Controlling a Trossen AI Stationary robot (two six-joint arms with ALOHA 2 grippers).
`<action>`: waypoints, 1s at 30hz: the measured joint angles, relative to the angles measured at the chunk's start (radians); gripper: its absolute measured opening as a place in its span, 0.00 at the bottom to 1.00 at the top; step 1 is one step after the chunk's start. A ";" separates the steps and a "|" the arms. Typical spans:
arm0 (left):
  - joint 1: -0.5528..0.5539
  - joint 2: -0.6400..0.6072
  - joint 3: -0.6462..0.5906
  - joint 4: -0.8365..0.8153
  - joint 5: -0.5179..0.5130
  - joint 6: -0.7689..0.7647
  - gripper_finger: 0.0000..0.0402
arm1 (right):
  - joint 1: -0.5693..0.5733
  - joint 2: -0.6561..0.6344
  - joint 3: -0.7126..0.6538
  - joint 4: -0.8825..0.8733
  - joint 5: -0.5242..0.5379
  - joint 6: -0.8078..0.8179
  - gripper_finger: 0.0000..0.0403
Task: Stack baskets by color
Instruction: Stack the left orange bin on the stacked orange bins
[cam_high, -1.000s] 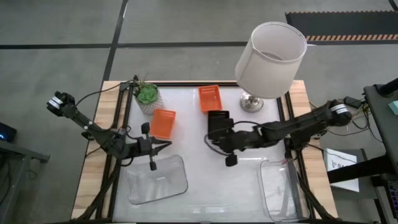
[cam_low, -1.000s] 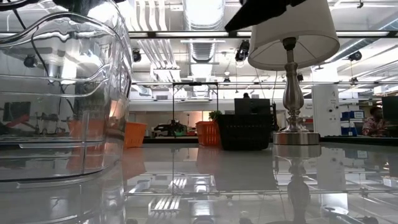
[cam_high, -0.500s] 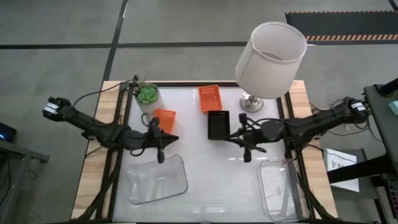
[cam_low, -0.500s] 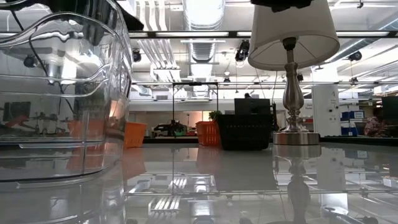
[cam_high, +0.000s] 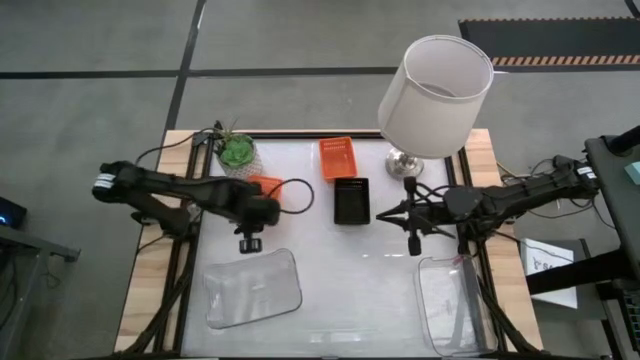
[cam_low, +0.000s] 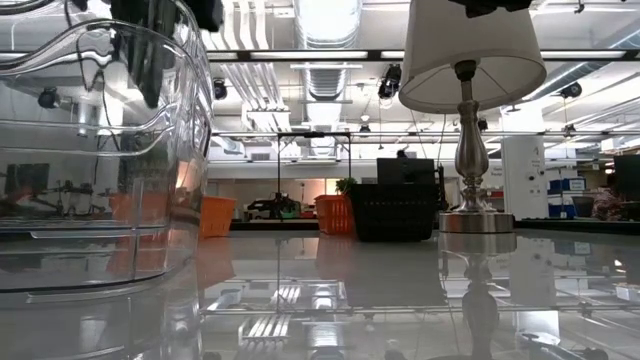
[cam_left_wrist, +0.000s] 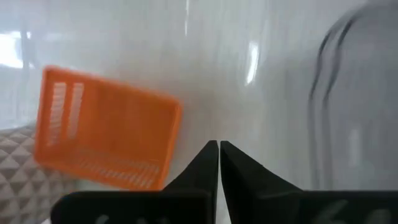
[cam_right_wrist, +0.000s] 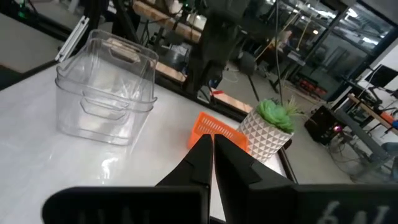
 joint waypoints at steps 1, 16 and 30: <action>0.014 0.023 0.016 -0.031 0.006 0.041 0.00 | 0.000 -0.011 -0.001 -0.003 0.000 0.001 0.02; 0.138 0.075 -0.073 -0.018 0.016 0.319 0.03 | 0.000 -0.082 -0.075 0.004 -0.001 0.042 0.02; 0.149 0.071 -0.211 0.103 -0.019 0.363 0.42 | 0.000 -0.071 -0.076 -0.022 -0.001 0.114 0.02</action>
